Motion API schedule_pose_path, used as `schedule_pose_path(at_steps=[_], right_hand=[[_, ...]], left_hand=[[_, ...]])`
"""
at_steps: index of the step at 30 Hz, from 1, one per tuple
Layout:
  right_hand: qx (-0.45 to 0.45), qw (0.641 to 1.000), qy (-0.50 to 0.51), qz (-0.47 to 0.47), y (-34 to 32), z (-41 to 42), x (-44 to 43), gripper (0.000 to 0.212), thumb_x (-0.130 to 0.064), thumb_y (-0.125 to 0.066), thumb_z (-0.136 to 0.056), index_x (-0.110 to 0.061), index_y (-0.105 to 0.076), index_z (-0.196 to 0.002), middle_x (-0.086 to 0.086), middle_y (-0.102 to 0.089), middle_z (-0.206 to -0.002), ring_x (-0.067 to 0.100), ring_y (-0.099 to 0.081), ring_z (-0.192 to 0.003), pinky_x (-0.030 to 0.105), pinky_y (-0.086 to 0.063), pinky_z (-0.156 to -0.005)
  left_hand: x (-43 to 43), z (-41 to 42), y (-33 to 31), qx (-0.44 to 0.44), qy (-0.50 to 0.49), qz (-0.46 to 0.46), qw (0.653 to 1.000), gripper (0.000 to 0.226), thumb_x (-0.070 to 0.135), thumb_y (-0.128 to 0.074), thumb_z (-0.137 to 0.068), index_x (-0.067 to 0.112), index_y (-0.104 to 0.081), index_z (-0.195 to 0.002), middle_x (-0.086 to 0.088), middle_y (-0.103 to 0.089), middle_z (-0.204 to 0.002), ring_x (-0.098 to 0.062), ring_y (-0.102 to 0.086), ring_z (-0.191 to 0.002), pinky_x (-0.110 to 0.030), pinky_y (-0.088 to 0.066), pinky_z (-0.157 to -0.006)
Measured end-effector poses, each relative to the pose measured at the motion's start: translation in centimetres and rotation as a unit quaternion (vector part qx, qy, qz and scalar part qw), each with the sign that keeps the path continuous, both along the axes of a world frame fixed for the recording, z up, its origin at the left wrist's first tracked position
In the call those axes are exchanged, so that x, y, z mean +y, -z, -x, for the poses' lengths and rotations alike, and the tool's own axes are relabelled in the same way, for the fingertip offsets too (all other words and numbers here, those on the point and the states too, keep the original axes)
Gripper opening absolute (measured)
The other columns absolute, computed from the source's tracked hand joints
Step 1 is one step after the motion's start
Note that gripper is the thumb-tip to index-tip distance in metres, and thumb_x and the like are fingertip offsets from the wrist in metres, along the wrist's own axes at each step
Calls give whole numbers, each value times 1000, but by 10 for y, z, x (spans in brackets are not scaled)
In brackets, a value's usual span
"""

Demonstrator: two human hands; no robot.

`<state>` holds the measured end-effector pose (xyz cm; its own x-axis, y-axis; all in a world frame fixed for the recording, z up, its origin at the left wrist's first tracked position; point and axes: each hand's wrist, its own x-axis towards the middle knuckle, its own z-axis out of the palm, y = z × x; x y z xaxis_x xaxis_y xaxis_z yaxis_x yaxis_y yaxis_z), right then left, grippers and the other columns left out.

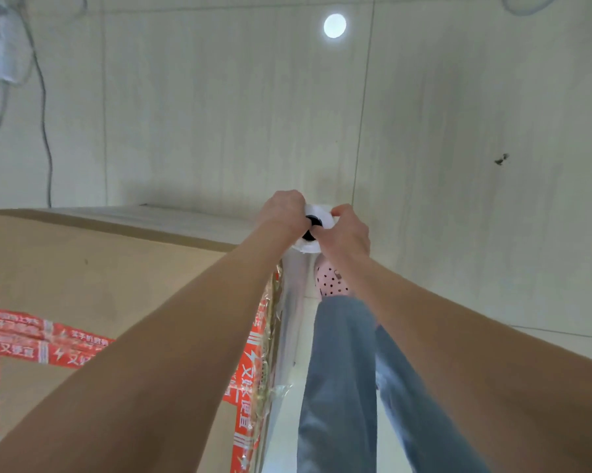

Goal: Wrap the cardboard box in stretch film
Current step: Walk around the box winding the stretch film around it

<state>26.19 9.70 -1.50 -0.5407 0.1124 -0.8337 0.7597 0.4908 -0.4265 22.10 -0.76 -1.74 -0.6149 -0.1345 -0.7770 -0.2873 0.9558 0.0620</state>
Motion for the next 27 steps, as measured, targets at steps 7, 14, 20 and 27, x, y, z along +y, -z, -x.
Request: schedule_pose_path(at_steps=[7, 14, 20, 27], right_hand=[[16, 999, -28, -31, -3, 29, -14, 38, -18, -56, -88, -24, -52, -125, 4, -61, -113, 25, -58, -96, 28, -41, -74], [50, 990, -110, -74, -5, 41, -23, 29, -21, -55, -88, -23, -52, -116, 3, -61, -106, 26, -57, -88, 31, -42, -72], [119, 970, -198, -73, -7, 50, -22, 26, -17, -50, -91, -29, -56, -113, -2, -50, -116, 23, -56, -85, 30, -38, -69], [70, 987, -119, -79, -3, 45, -18, 24, -24, -56, -88, -23, -51, -112, 1, -49, -112, 21, -52, -83, 27, -33, -71]], left_hand=[[-15, 17, -2, 8, -44, -9, 999, 30, 16, -59, -81, 13, -41, -57, -2, -45, -59, -25, -50, -69, -29, -36, -59], [-25, 10, -6, 77, -50, -34, 995, 12, 13, -57, -81, 7, -63, -90, -10, -65, -89, -29, -59, -85, -31, -41, -65], [-25, 9, -5, 151, 14, -25, 988, 21, 11, -51, -88, 11, -58, -107, -9, -58, -104, -29, -57, -94, -32, -37, -66], [-24, 9, -7, 148, -65, -42, 986, 19, 15, -57, -83, 8, -58, -101, -10, -60, -100, -28, -57, -90, -30, -34, -65]])
